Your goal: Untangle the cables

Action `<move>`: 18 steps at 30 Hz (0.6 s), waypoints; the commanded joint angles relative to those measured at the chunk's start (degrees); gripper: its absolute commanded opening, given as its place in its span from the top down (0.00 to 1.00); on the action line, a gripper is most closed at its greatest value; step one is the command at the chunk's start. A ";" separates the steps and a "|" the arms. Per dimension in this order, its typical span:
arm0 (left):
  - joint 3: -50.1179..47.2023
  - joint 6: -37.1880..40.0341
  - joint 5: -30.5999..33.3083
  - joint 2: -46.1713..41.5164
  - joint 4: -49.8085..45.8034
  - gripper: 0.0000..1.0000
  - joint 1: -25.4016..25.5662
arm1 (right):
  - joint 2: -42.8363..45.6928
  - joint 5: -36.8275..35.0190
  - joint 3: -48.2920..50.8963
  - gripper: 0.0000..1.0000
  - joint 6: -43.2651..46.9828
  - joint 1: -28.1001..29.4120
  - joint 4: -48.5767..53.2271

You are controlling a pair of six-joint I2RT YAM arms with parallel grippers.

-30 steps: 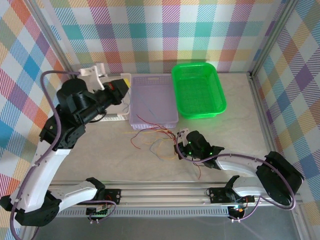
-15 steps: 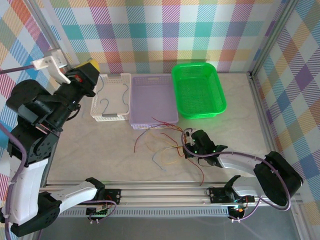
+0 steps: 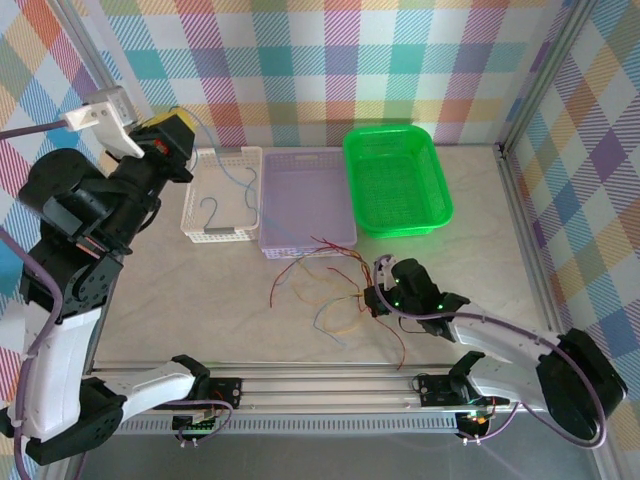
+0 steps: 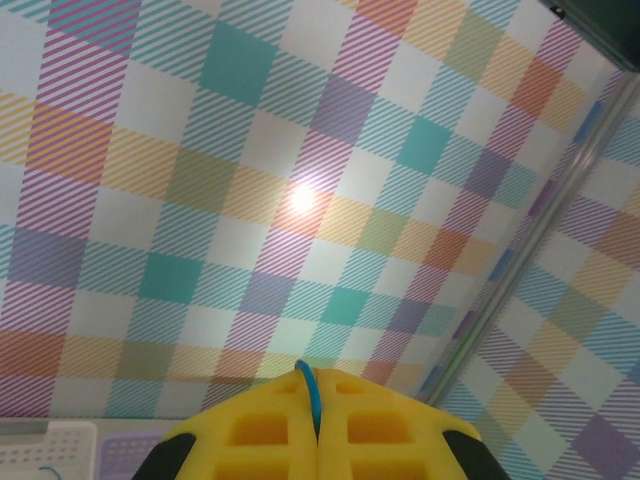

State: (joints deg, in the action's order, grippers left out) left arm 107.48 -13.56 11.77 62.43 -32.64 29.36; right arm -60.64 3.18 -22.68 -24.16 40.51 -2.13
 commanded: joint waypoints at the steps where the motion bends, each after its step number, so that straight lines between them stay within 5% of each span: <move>1: -0.56 3.29 2.50 0.48 3.33 1.00 -0.71 | 4.17 0.30 0.19 1.00 1.50 -0.08 3.11; 10: -2.27 6.05 5.20 4.63 6.95 1.00 -2.61 | 12.53 -0.13 -2.24 1.00 2.08 -0.09 9.57; 18: -3.51 3.46 2.86 9.83 10.00 1.00 -10.20 | 16.03 3.25 -4.38 1.00 2.03 -0.13 11.53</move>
State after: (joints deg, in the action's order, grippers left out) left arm 105.08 -9.23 15.46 71.42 -26.22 21.85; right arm -45.89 4.27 -24.29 -23.09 40.49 8.47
